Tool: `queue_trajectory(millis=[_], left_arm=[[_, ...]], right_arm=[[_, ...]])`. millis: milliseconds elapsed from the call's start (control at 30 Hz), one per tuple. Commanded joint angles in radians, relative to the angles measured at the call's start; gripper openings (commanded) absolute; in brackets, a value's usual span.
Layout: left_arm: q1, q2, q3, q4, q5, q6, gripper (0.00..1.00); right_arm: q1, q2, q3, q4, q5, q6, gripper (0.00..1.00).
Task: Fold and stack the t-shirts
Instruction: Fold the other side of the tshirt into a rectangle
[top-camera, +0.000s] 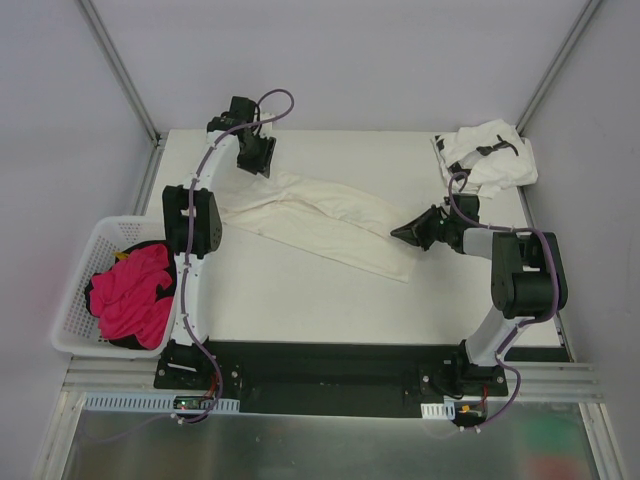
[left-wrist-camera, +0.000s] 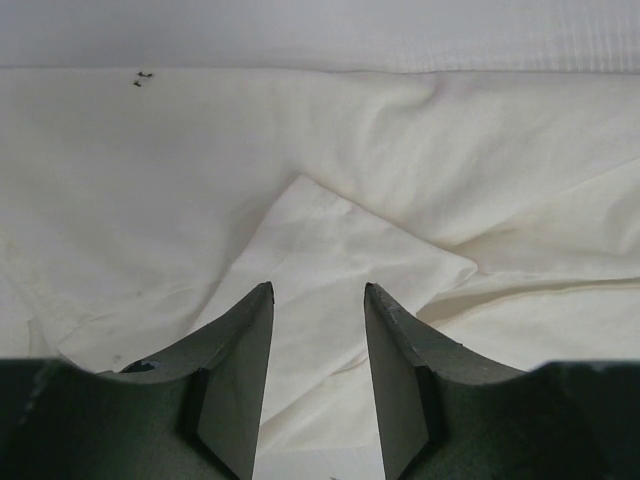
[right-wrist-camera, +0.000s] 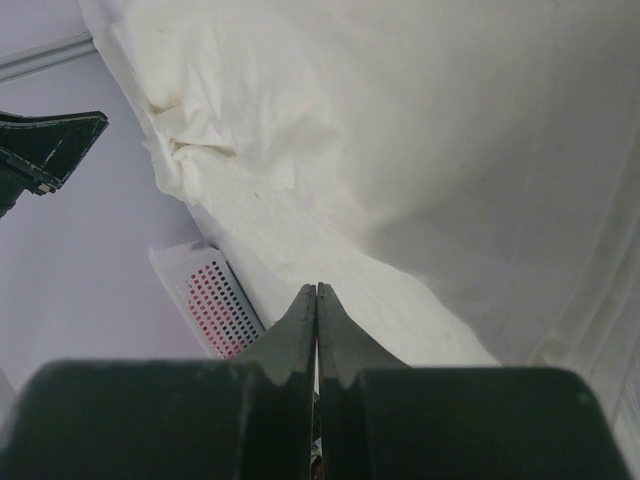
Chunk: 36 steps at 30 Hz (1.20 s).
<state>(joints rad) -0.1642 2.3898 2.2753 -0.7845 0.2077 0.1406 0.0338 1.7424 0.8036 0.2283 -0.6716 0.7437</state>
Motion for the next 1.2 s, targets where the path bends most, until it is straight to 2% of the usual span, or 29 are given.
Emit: queue_trajectory(millis=[0,200,367,933,1167], left_arm=[[-0.005,-0.003,0.039,-0.012,-0.004,0.002,0.44],[-0.005,0.065,0.087,-0.009,-0.016,0.004,0.47],[-0.005,0.074,0.084,-0.009,-0.022,0.011,0.56],[-0.005,0.111,0.104,0.001,-0.065,0.036,0.63],[-0.005,0.129,0.099,0.001,-0.086,0.043,0.62]], right_arm=[[0.003,-0.018,-0.007,0.036,-0.023,0.006,0.01],[-0.006,-0.021,-0.012,0.034,-0.025,0.006,0.01],[-0.017,-0.035,-0.021,0.034,-0.023,0.008,0.01],[-0.052,-0.078,-0.055,0.034,-0.025,0.005,0.01],[-0.066,-0.096,-0.060,0.022,-0.028,-0.001,0.01]])
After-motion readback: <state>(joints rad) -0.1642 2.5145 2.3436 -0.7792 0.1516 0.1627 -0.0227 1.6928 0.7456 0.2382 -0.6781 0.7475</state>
